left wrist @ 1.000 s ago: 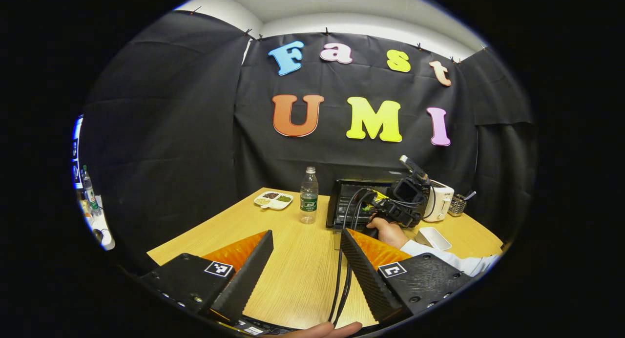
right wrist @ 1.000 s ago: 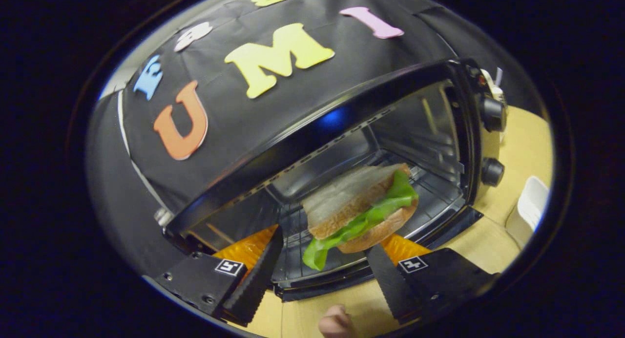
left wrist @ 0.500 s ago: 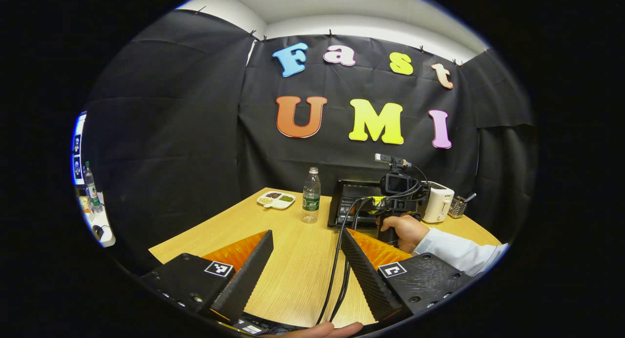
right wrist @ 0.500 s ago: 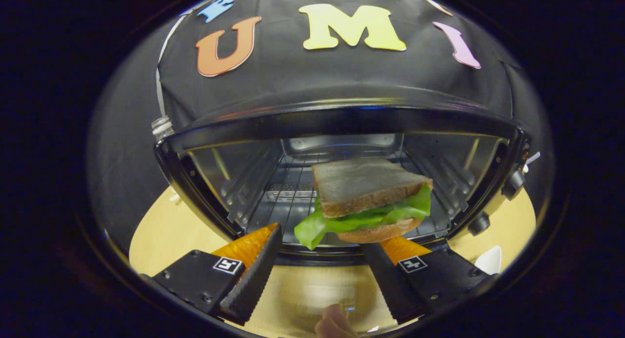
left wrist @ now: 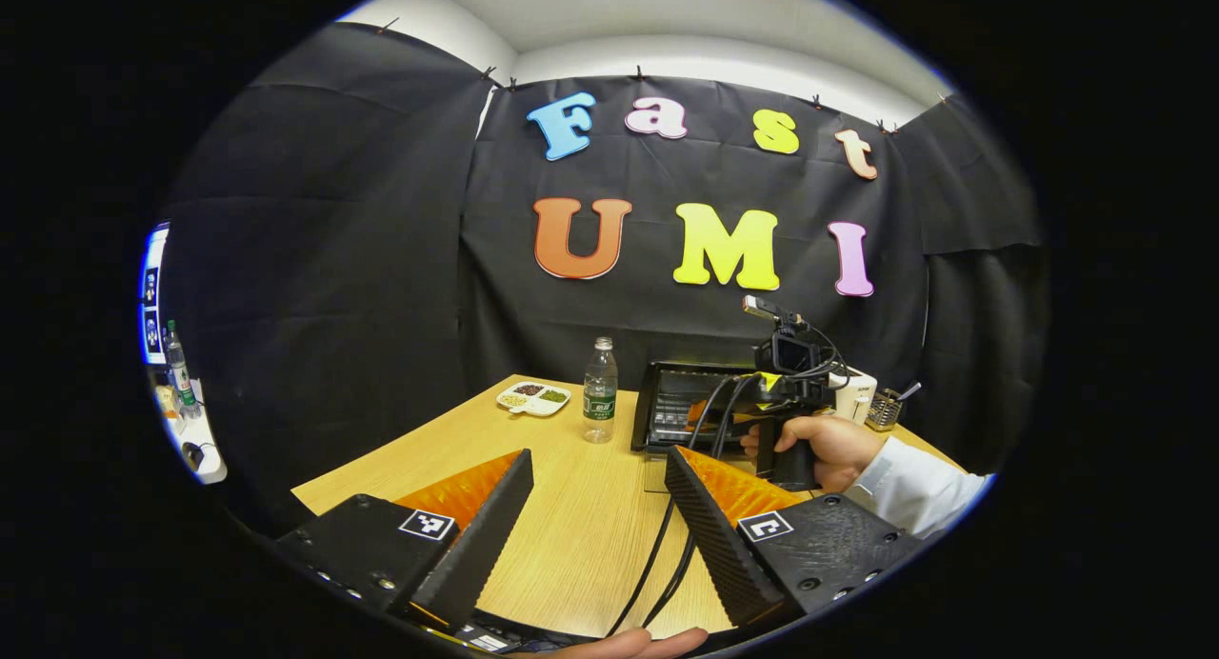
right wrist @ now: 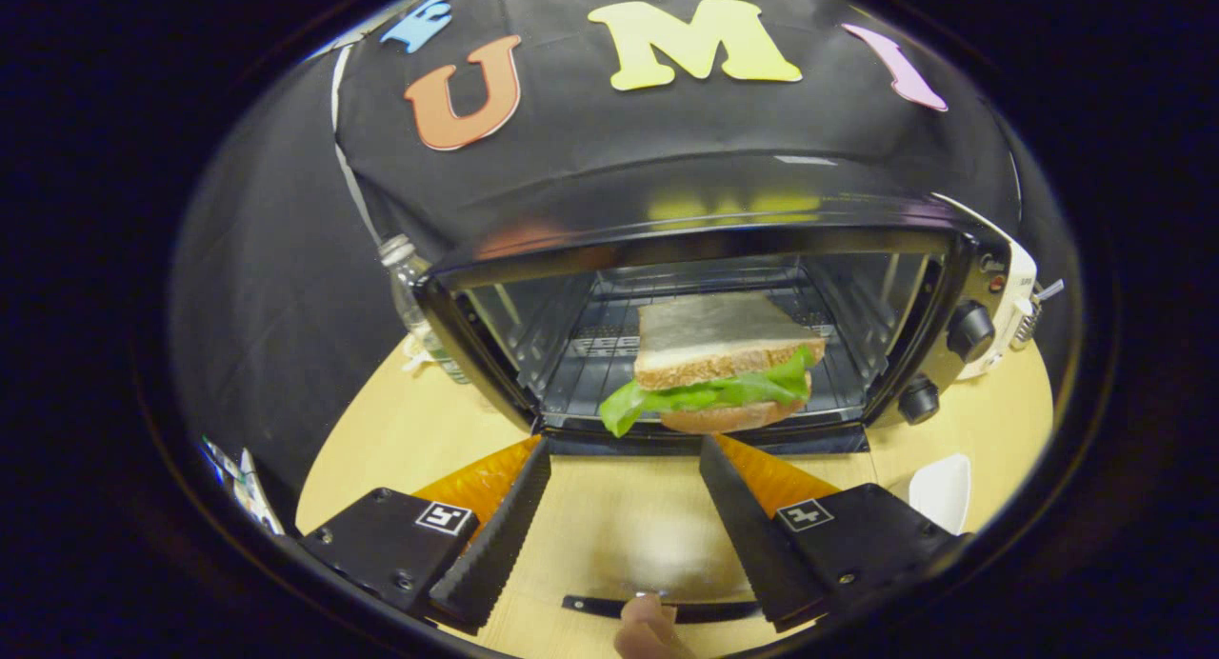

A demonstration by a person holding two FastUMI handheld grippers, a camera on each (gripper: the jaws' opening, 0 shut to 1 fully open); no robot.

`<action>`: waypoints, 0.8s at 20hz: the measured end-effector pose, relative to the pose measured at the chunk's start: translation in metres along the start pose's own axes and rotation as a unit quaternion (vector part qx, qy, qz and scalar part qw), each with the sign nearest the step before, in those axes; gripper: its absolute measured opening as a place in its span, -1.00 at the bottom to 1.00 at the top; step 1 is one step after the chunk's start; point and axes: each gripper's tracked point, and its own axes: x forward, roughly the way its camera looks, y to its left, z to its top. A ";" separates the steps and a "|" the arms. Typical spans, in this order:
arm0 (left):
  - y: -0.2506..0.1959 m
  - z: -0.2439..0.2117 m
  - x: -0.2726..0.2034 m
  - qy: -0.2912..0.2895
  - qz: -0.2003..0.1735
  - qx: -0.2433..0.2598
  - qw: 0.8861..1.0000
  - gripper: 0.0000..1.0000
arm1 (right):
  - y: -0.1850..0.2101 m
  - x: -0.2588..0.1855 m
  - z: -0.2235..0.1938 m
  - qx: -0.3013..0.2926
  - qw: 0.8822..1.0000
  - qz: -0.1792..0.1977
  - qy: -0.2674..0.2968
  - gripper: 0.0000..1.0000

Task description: Open the electric oven with the left hand, put the food in, and close the electric oven.

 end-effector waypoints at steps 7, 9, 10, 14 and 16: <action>-0.012 0.013 -0.005 -0.008 -0.005 0.000 1.000 0.84 | -0.007 -0.092 0.036 -0.018 0.995 0.013 -0.097 1.00; -0.020 0.019 -0.003 -0.009 -0.014 -0.001 1.000 0.84 | -0.007 -0.133 0.051 -0.023 0.990 0.020 -0.138 1.00; -0.024 0.021 -0.001 -0.008 -0.019 0.000 1.000 0.84 | -0.007 -0.154 0.057 -0.027 0.987 0.022 -0.158 1.00; -0.036 0.031 0.010 -0.011 -0.022 0.012 1.000 0.84 | -0.023 -0.229 0.078 -0.062 0.972 0.010 -0.226 1.00; -0.045 0.031 0.021 -0.010 -0.026 0.010 1.000 0.84 | -0.033 -0.268 0.081 -0.078 0.963 -0.005 -0.258 1.00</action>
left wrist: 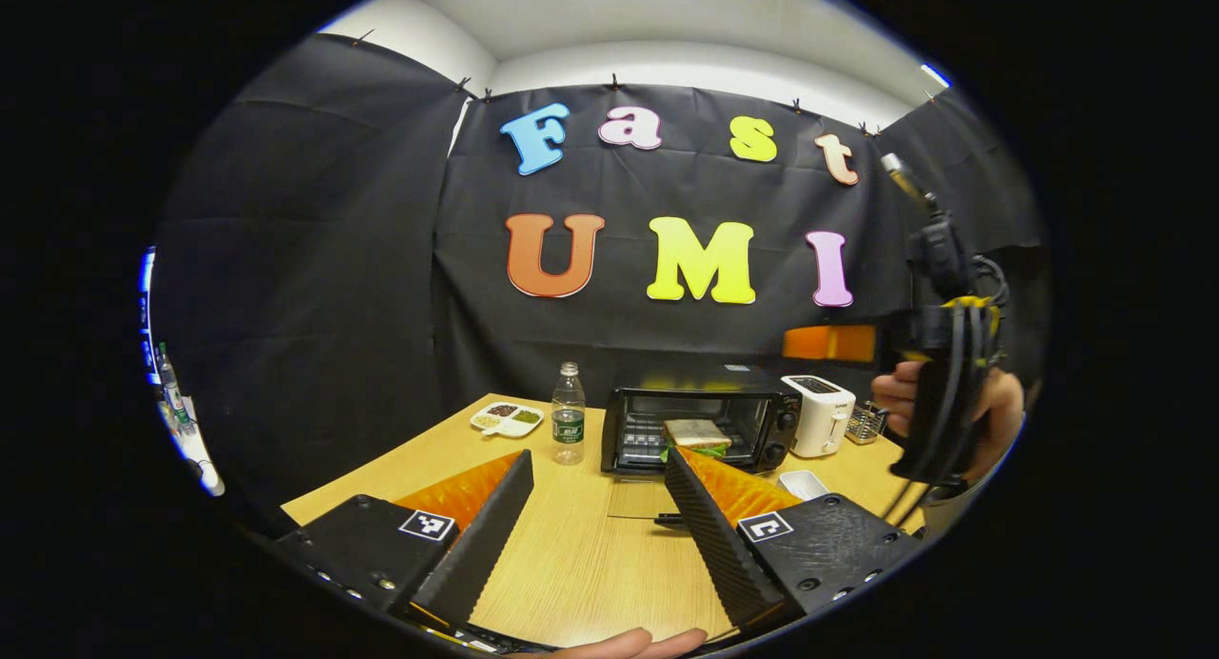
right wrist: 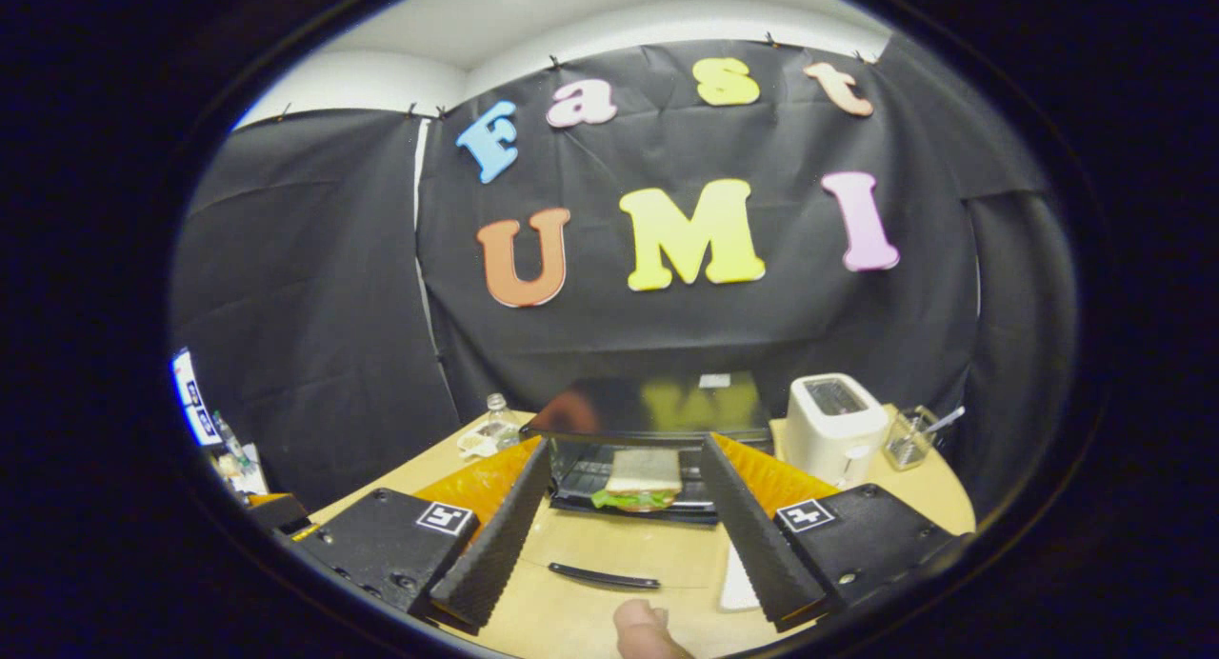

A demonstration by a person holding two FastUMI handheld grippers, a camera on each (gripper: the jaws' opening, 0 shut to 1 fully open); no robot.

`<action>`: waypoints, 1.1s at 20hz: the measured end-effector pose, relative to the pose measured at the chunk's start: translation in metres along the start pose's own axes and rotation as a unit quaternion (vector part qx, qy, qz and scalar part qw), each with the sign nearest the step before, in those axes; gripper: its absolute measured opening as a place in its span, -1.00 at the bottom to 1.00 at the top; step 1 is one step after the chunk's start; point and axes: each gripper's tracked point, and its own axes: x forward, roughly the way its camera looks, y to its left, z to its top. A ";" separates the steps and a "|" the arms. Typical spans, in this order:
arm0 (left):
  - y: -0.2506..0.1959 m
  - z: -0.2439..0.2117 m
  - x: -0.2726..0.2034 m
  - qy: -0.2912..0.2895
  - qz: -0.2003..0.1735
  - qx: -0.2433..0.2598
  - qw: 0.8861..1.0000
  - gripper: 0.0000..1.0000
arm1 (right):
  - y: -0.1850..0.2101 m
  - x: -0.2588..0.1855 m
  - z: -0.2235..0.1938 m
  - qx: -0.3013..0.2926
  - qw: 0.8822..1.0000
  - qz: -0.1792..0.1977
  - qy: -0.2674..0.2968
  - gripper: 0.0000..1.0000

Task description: Open the electric oven with the left hand, put the food in, and close the electric oven.

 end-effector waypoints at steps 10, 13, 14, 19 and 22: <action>-0.049 -0.076 0.069 0.086 -0.013 0.028 0.996 0.85 | -0.109 -0.139 0.036 -0.037 0.985 -0.120 -0.117 0.99; -0.078 -0.107 0.082 0.122 -0.044 0.021 0.991 0.85 | -0.133 -0.156 0.043 -0.051 0.981 -0.136 -0.129 0.99; -0.088 -0.119 0.087 0.138 -0.057 0.014 0.989 0.86 | -0.140 -0.162 0.044 -0.060 0.979 -0.142 -0.135 0.99; -0.113 -0.171 0.109 0.210 -0.072 0.018 0.975 0.85 | -0.158 -0.173 0.043 -0.079 0.973 -0.161 -0.144 0.99; -0.121 -0.194 0.115 0.245 -0.075 0.030 0.966 0.86 | -0.168 -0.171 0.036 -0.066 0.975 -0.158 -0.139 0.99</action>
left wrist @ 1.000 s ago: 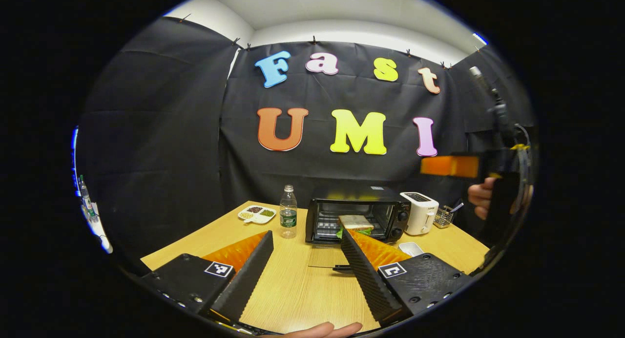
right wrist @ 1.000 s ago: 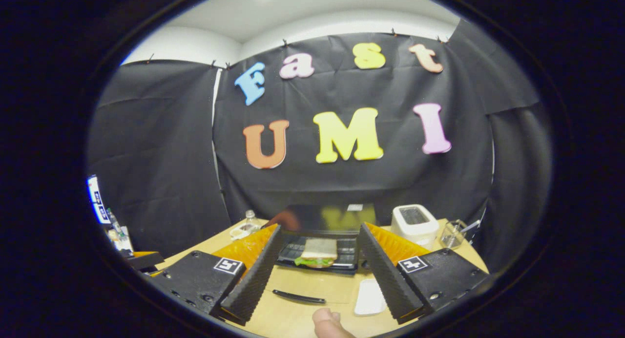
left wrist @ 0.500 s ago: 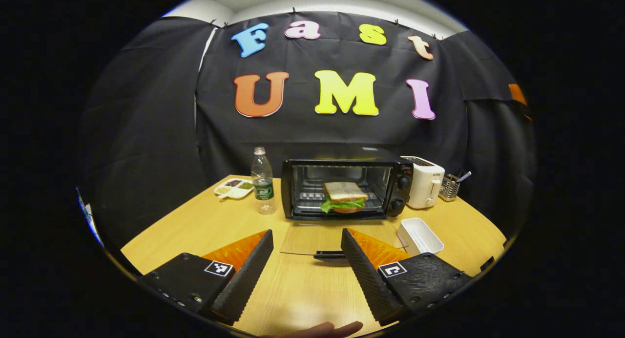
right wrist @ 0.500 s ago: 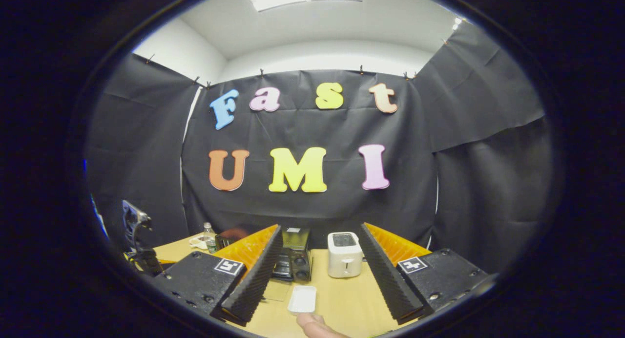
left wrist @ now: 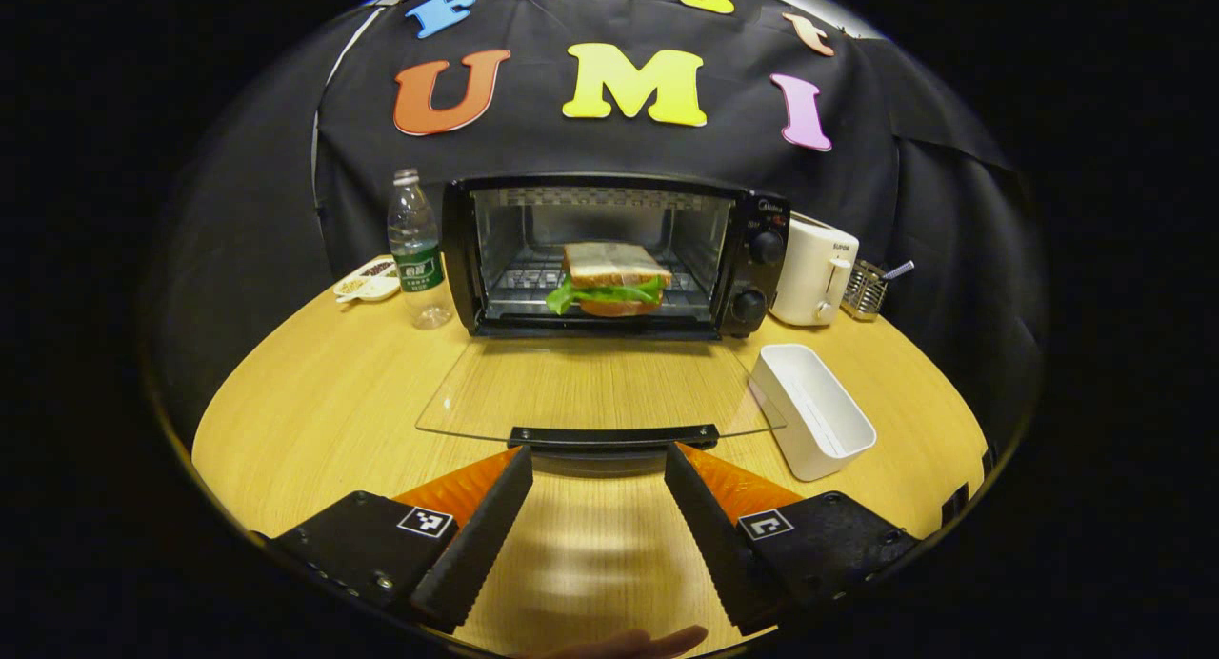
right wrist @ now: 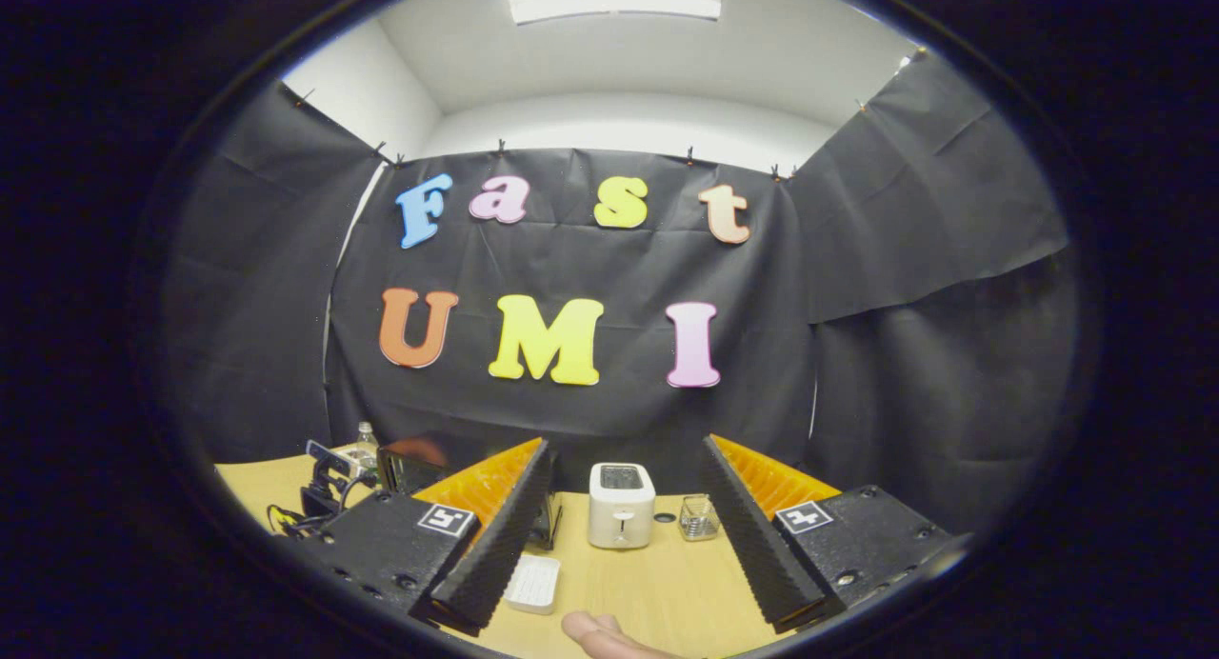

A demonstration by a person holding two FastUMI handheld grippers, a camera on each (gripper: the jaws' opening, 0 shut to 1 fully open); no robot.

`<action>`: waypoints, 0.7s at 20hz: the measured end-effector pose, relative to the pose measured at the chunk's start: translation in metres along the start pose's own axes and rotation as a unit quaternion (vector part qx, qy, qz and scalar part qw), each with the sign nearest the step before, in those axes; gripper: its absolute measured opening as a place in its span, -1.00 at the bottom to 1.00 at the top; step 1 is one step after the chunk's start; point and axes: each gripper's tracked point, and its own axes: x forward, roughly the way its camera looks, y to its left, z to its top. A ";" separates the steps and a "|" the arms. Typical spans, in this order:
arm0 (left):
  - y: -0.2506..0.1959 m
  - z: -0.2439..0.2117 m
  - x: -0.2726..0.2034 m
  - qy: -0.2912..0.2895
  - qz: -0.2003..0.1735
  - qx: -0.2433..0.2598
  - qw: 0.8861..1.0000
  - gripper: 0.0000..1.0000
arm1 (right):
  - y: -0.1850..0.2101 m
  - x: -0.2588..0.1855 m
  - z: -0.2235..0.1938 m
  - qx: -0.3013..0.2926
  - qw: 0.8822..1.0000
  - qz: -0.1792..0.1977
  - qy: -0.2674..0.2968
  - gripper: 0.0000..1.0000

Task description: Open the electric oven with the left hand, put the food in, and close the electric oven.

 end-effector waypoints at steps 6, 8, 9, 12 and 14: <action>-0.011 -0.016 0.021 0.040 -0.006 0.016 0.999 0.86 | -0.006 0.015 -0.018 0.016 1.000 0.010 0.018 0.77; -0.009 -0.018 0.027 0.048 0.002 0.021 0.999 0.86 | -0.008 0.016 -0.019 0.018 1.000 0.014 0.015 0.77; -0.007 -0.018 0.030 0.049 0.007 0.024 0.998 0.86 | -0.008 0.016 -0.020 0.019 1.000 0.015 0.014 0.77; -0.004 -0.013 0.031 0.046 0.020 0.046 0.998 0.85 | -0.009 0.019 -0.024 0.022 0.999 0.017 0.019 0.77; -0.005 -0.010 0.029 0.046 0.021 0.048 0.998 0.86 | -0.007 0.019 -0.027 0.024 0.999 0.021 0.023 0.99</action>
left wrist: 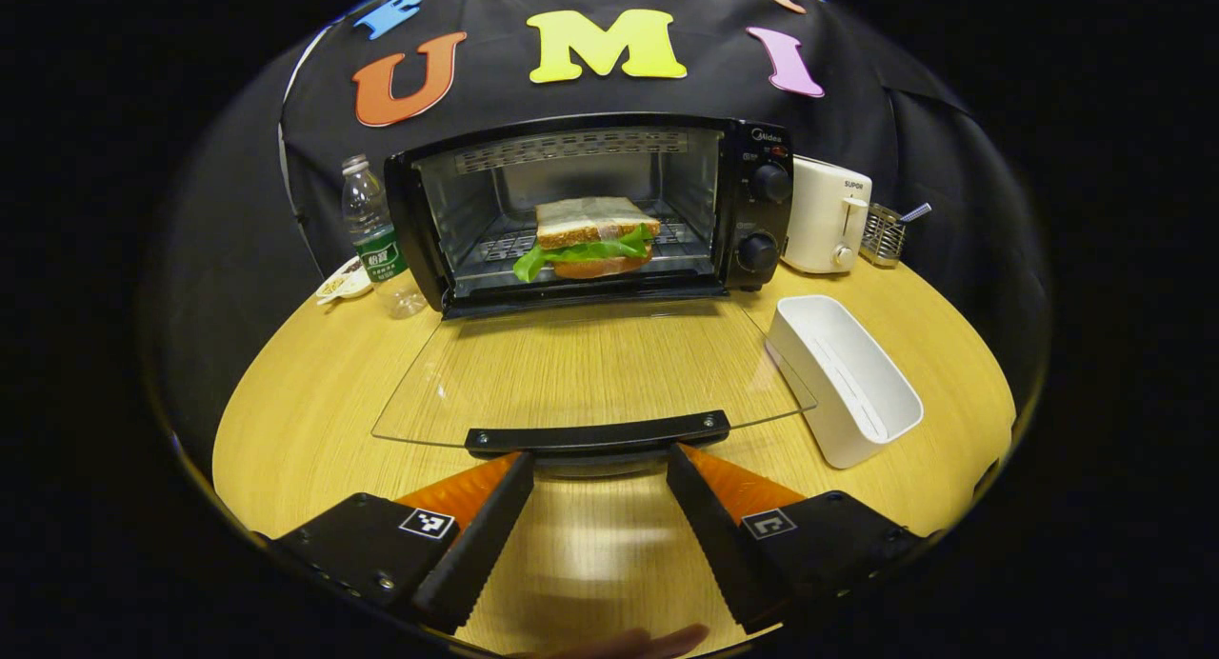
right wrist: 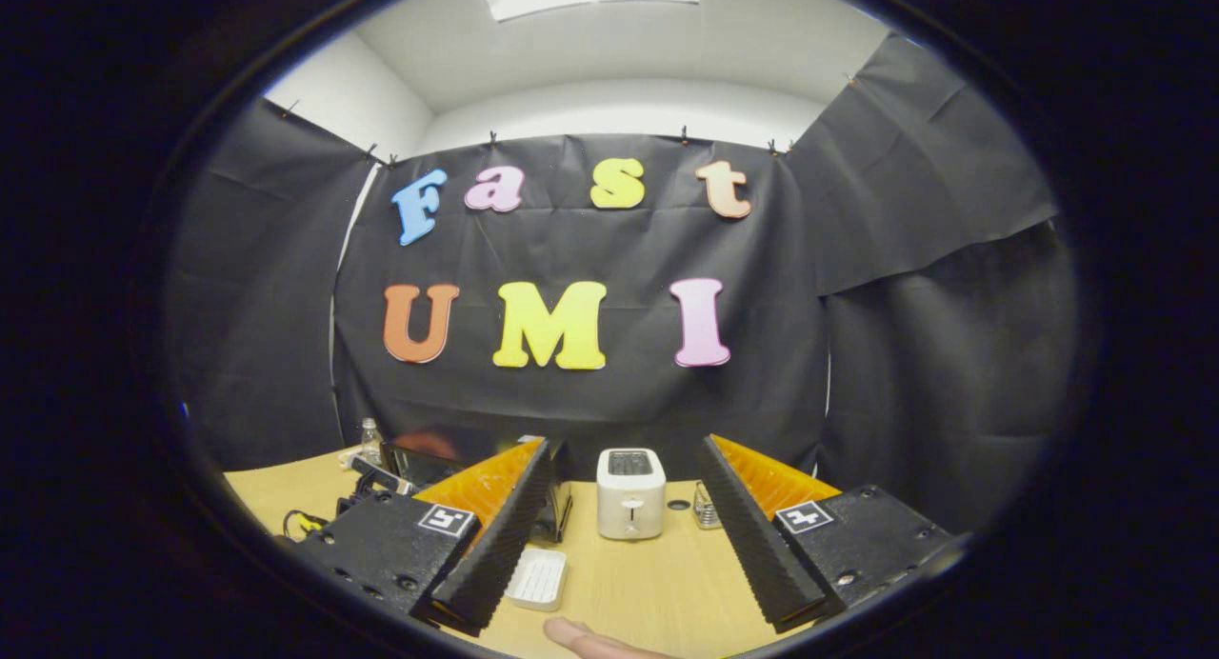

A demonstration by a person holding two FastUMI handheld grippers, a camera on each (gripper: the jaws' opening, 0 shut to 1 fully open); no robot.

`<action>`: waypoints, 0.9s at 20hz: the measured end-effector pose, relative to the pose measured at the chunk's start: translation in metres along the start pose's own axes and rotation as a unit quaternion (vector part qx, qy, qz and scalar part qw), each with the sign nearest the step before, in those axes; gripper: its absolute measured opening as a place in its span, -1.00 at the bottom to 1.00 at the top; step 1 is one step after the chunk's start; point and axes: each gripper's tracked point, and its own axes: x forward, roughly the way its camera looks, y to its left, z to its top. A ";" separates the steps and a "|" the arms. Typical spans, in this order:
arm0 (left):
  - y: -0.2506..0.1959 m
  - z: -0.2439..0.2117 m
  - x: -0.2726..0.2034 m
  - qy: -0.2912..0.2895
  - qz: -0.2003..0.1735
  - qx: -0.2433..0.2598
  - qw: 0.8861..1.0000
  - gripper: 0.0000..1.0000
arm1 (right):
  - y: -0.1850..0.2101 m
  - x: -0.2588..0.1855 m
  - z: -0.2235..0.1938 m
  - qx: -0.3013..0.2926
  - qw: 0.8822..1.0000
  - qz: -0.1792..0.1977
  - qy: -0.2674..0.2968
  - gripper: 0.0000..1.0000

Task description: Open the electric oven with the left hand, put the food in, and close the electric oven.

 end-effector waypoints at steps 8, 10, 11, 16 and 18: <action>0.005 0.038 -0.018 -0.056 0.004 -0.003 0.998 0.89 | -0.001 0.002 -0.005 0.009 1.000 0.001 0.006 0.77; 0.007 0.049 -0.022 -0.077 0.007 -0.003 0.997 0.89 | 0.000 0.003 -0.010 0.011 1.000 0.002 0.012 0.77; 0.008 0.056 -0.023 -0.087 0.007 -0.005 0.996 0.89 | 0.000 0.004 -0.011 0.012 1.000 0.002 0.014 0.77; 0.012 0.090 -0.031 -0.118 0.005 -0.001 0.993 0.91 | -0.006 0.002 -0.010 0.006 1.000 -0.010 0.015 0.99; 0.014 0.102 -0.029 -0.131 0.006 0.004 0.991 0.92 | -0.006 -0.001 -0.011 0.007 1.000 -0.011 0.015 0.99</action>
